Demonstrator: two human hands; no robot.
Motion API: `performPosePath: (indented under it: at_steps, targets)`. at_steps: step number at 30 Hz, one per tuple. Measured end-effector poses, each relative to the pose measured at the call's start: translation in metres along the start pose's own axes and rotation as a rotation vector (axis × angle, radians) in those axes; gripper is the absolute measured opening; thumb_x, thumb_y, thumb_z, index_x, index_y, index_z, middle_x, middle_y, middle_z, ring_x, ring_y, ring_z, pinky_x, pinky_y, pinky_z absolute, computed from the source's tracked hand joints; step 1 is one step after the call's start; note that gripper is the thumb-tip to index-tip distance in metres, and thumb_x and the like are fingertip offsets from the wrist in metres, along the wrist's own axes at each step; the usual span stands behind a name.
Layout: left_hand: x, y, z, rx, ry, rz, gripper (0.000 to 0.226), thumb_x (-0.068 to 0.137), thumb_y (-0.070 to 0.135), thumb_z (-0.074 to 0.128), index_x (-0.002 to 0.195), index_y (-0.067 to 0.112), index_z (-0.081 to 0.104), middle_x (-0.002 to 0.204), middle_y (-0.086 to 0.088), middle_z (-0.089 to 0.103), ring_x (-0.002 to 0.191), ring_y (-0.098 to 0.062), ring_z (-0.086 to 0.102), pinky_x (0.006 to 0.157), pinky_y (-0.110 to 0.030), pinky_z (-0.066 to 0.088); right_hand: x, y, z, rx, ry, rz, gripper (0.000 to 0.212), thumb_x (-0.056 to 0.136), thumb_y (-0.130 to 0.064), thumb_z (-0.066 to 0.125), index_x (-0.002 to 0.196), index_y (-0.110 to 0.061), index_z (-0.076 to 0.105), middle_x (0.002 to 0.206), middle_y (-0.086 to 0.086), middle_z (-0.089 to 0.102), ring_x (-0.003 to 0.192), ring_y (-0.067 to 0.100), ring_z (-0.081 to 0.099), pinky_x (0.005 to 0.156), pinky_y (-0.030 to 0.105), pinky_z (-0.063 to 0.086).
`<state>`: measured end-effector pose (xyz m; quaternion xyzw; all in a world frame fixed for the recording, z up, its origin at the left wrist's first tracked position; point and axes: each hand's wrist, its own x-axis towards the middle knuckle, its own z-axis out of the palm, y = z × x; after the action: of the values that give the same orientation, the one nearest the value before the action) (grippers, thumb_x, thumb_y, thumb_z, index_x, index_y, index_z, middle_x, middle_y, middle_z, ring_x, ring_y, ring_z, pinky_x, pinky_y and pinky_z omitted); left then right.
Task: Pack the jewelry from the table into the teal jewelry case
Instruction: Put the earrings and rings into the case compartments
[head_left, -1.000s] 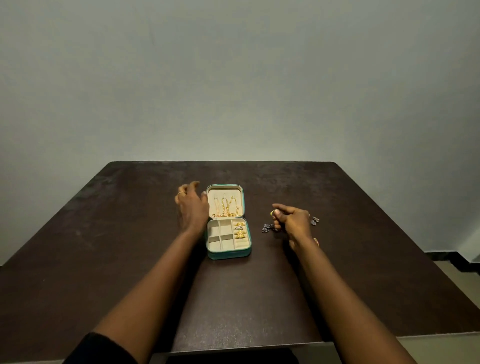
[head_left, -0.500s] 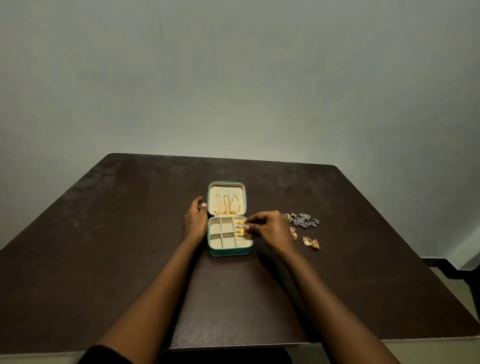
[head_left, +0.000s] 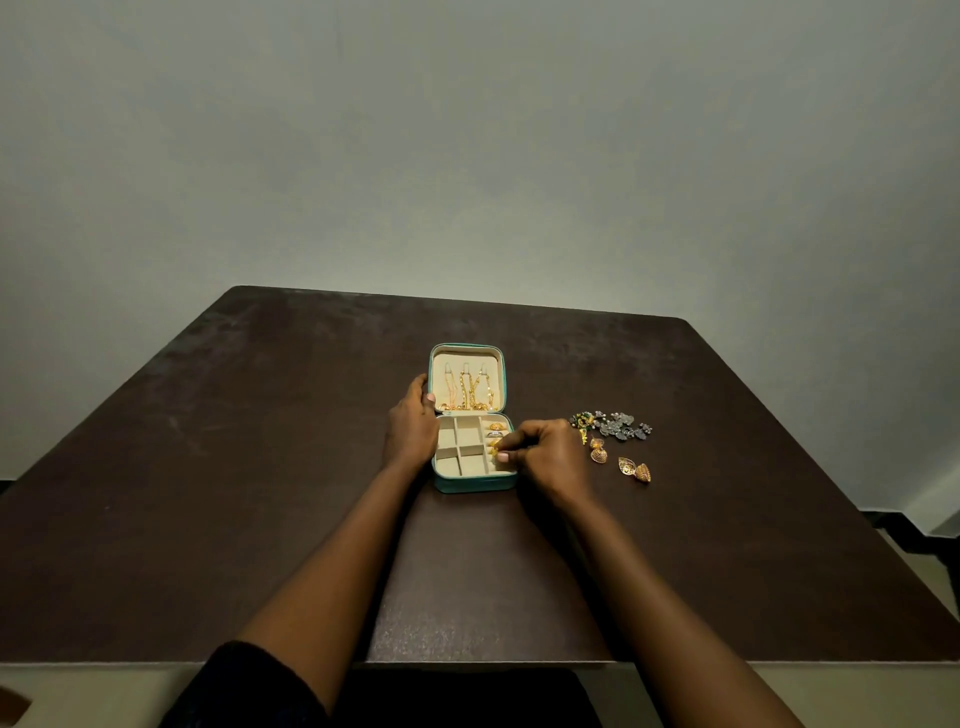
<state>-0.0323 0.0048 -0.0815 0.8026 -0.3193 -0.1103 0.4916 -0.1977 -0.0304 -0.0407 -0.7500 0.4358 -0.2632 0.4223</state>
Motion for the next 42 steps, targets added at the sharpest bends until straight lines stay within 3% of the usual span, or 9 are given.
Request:
performPosePath:
  at_steps: [6,11,23,26,28,32,36,38,42]
  targets:
    - [-0.0019,0.0013,-0.0005,0.011,0.007,0.005,0.039,0.1,0.018,0.035,0.14,0.021,0.039,0.128,-0.013,0.057,0.114,-0.028,0.055,0.087,-0.036,0.044,-0.0066,0.0035,0.0044,0.13,0.072,0.028,0.016,0.065,0.007,0.075,0.069,-0.009,0.074,0.066,-0.002,0.068,0.066,0.007,0.061,0.073,0.021,0.053]
    - [0.0001,0.0,0.0001,0.021,0.009,-0.001,0.04,0.1,0.017,0.035,0.139,0.023,0.039,0.128,-0.013,0.057,0.113,-0.028,0.056,0.085,-0.037,0.045,-0.0046,0.0039,0.0086,0.17,0.101,0.024,0.035,0.064,0.011,0.074,0.053,-0.022,0.066,0.066,-0.005,0.067,0.071,0.011,0.063,0.077,0.028,0.056]
    - [0.0012,-0.0006,0.0015,0.056,0.018,0.011,0.041,0.1,0.015,0.035,0.14,0.021,0.038,0.129,-0.013,0.057,0.114,-0.029,0.055,0.084,-0.035,0.044,-0.0059,0.0035,0.0105,0.116,0.095,0.029,0.026,0.068,0.005,0.075,0.06,-0.019,0.068,0.07,0.003,0.068,0.072,0.015,0.064,0.076,0.029,0.054]
    - [0.001,0.0,0.0014,0.054,0.018,0.008,0.041,0.1,0.016,0.034,0.141,0.021,0.037,0.13,-0.013,0.056,0.115,-0.029,0.055,0.085,-0.036,0.044,-0.0048,0.0022,0.009,0.049,0.089,0.016,0.01,0.069,0.003,0.075,0.074,-0.005,0.074,0.07,0.001,0.066,0.062,0.003,0.058,0.064,0.011,0.047]
    - [0.0009,0.0,0.0012,0.046,0.015,0.009,0.041,0.1,0.016,0.034,0.141,0.02,0.037,0.13,-0.013,0.056,0.115,-0.029,0.055,0.086,-0.036,0.045,-0.004,0.0015,0.0079,0.016,0.091,0.012,0.011,0.069,0.002,0.076,0.08,-0.002,0.074,0.071,0.001,0.066,0.059,-0.004,0.053,0.056,0.001,0.039]
    - [0.0006,-0.0005,0.0008,0.043,0.011,0.004,0.04,0.1,0.017,0.034,0.14,0.021,0.038,0.129,-0.013,0.057,0.114,-0.028,0.055,0.086,-0.037,0.045,-0.0051,0.0021,0.0095,-0.013,0.122,0.014,0.011,0.07,0.0,0.075,0.08,-0.005,0.075,0.079,0.008,0.073,0.064,0.006,0.059,0.067,0.015,0.047]
    - [0.0001,0.0001,0.0007,0.053,0.009,-0.001,0.04,0.101,0.017,0.034,0.141,0.021,0.037,0.13,-0.012,0.056,0.116,-0.027,0.054,0.086,-0.037,0.045,-0.0066,0.0031,0.0072,-0.141,0.11,-0.053,0.011,0.073,-0.005,0.075,0.084,-0.007,0.075,0.08,0.0,0.065,0.067,0.004,0.053,0.061,0.011,0.037]
    - [0.0007,0.0004,0.001,0.045,0.007,-0.005,0.041,0.101,0.017,0.035,0.141,0.021,0.037,0.13,-0.012,0.056,0.116,-0.028,0.055,0.088,-0.039,0.046,-0.0058,0.0037,0.0062,-0.192,0.102,-0.08,0.013,0.073,-0.006,0.075,0.087,-0.008,0.075,0.09,0.001,0.067,0.077,0.005,0.053,0.063,0.011,0.035]
    - [0.0012,-0.0012,0.0014,0.034,0.004,0.001,0.041,0.1,0.016,0.035,0.14,0.021,0.038,0.13,-0.013,0.057,0.115,-0.028,0.055,0.088,-0.039,0.046,-0.0035,0.0045,0.006,-0.224,0.1,-0.097,0.015,0.073,-0.003,0.074,0.087,-0.006,0.075,0.097,0.008,0.069,0.077,0.007,0.052,0.062,0.012,0.032]
